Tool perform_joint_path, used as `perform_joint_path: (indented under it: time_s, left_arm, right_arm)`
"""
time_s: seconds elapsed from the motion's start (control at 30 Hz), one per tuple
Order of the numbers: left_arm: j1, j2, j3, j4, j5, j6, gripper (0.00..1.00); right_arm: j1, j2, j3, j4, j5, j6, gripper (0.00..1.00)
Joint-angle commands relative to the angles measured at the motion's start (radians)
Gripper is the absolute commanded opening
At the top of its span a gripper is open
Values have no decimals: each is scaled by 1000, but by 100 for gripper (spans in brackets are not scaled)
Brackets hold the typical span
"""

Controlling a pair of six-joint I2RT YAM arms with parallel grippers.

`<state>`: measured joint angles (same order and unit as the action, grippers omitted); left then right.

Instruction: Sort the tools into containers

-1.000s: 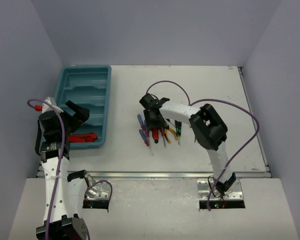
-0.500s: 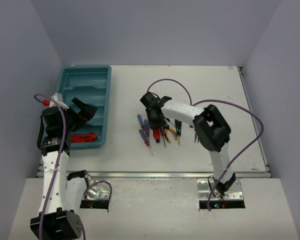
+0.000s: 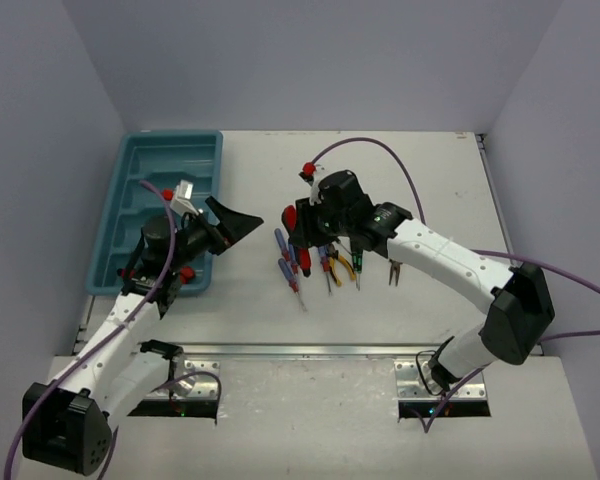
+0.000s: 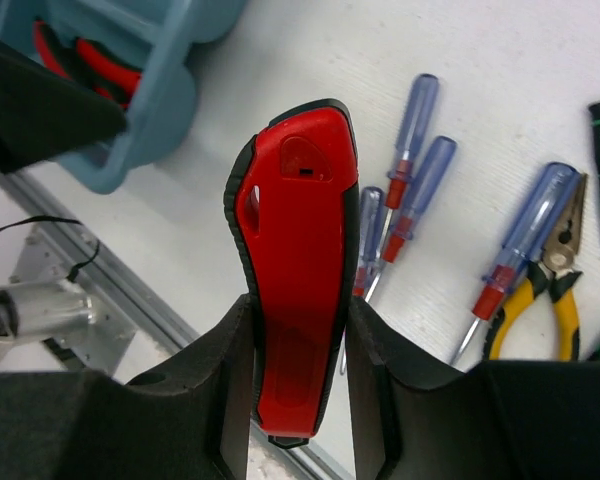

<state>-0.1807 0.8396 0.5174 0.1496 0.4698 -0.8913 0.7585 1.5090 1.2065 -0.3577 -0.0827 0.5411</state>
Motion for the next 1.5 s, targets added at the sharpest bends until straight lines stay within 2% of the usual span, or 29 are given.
perform_joint_path:
  time_s: [0.0, 0.17, 0.23, 0.37, 0.4, 0.47, 0.53, 0.57, 0.63, 0.67, 0.7, 0.77, 0.8, 0.83, 0.9, 1.03, 1.1, 1.2, 1.33, 1.4, 1.47]
  left_arm:
    - [-123, 39, 26, 208, -99, -68, 97]
    - [-201, 91, 39, 205, -187, -61, 90]
    - [-221, 113, 43, 213, -197, -60, 82]
    - [-250, 166, 61, 205, -218, -60, 60]
    - [-257, 176, 66, 205, -220, -60, 58]
    - [-278, 202, 77, 208, -226, -60, 45]
    - [-300, 229, 105, 201, -242, -49, 15]
    - [-306, 243, 106, 188, -246, -44, 4]
    - [-310, 270, 130, 155, -258, -42, 0]
    - [-310, 269, 135, 110, -293, -41, 0]
    - [-308, 262, 148, 40, -352, -39, 0]
    - [-296, 245, 187, -93, -461, -32, 0]
    - [-289, 240, 202, -152, -503, -29, 0]
    - [-262, 240, 217, -242, -549, -27, 0]
    - [-124, 236, 268, -444, -604, -30, 0]
    - [141, 180, 327, -661, -711, -25, 0]
    - [211, 164, 357, -783, -838, -21, 0]
    - [359, 160, 368, -847, -889, -2, 0]
    - [558, 169, 287, -802, -774, 50, 0]
    - [614, 197, 262, -789, -733, 56, 0]
    - [624, 227, 257, -789, -724, 45, 0]
  right_arm:
    - [13, -28, 9, 100, -92, 4, 4]
    - [28, -30, 18, 114, -115, 16, 5]
    - [33, -30, 16, 121, -119, 18, 5]
    - [39, -36, 10, 149, -139, 27, 5]
    - [39, -36, 10, 151, -144, 29, 5]
    - [39, -33, 10, 165, -163, 34, 5]
    - [39, -24, 10, 184, -181, 42, 5]
    - [39, -24, 8, 187, -185, 43, 5]
    - [39, -12, 8, 186, -172, 47, 6]
    - [39, -8, 6, 176, -155, 49, 11]
    - [38, -11, -2, 167, -125, 55, 33]
    - [35, -26, -19, 152, -71, 66, 85]
    - [33, -33, -24, 144, -53, 68, 99]
    - [26, -37, -27, 126, -32, 68, 99]
    - [-3, -56, -38, 76, 4, 68, 99]
    - [-68, -107, -92, 38, 23, 71, 99]
    - [-129, -149, -144, 39, 5, 75, 99]
    - [-181, -185, -183, 40, -14, 68, 99]
    - [-200, -214, -213, 40, -19, 48, 99]
    - [-201, -225, -221, 39, -20, 37, 99]
    - [-202, -230, -228, 39, -19, 27, 99]
